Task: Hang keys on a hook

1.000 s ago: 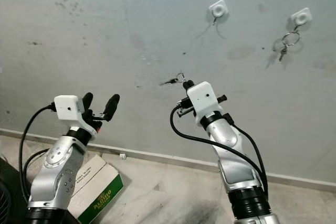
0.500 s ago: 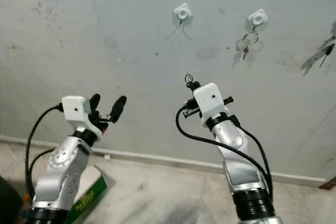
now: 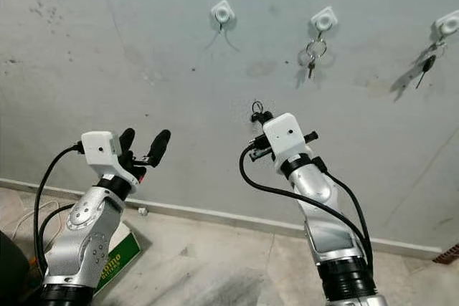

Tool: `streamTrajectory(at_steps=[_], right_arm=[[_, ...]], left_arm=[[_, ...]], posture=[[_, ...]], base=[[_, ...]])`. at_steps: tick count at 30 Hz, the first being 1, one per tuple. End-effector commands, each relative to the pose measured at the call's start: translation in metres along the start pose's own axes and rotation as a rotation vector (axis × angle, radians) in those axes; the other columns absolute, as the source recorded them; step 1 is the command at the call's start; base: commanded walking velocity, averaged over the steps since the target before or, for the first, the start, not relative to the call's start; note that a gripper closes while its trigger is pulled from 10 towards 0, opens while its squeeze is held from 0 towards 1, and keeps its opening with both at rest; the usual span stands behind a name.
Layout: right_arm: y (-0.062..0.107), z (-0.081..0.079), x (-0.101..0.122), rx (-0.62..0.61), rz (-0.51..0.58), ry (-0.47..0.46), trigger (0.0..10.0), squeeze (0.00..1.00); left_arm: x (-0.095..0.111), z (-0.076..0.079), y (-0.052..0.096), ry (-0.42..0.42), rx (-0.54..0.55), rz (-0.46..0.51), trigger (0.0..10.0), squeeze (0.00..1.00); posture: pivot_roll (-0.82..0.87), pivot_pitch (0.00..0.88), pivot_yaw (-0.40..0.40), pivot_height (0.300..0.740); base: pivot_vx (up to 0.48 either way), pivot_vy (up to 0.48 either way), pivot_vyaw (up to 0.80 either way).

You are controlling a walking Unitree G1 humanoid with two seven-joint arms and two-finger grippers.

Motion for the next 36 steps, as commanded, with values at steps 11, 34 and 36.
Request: streamTrajectory(at_steps=[11, 34, 36], right_arm=[[-0.003, -0.005, 0.016, 0.016, 0.061, 0.014, 10.0, 0.00], [0.043, -0.003, 0.000, 0.064, -0.024, 0.003, 10.0, 0.00], [0.047, -0.005, -0.002, 0.065, -0.032, 0.002, 10.0, 0.00]], left_arm=[[0.010, -0.005, 0.001, -0.025, -0.013, 0.035, 10.0, 0.00], [0.007, -0.009, 0.041, -0.051, -0.046, -0.013, 10.0, 0.00], [0.006, -0.009, 0.045, -0.051, -0.047, -0.019, 10.0, 0.00]], posture=[[0.01, 0.000, 0.048, 0.740], [0.03, 0.000, 0.045, 0.740], [0.03, 0.000, 0.045, 0.740]], base=[[0.000, 0.000, 0.00], [0.000, 0.000, 0.00], [0.131, 0.000, 0.00]])
Point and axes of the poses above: a point about 5 cm out from each wrist's last joint towards the gripper, its own y axis pointing back from the gripper into the wrist, its own x axis along the axis of the wrist's last joint, z = x × y, the point moved 4 cm from there along -y, pointing out of the wrist towards the gripper, and after that the axes turned 12 degrees about -y, right-handed, at the moved point
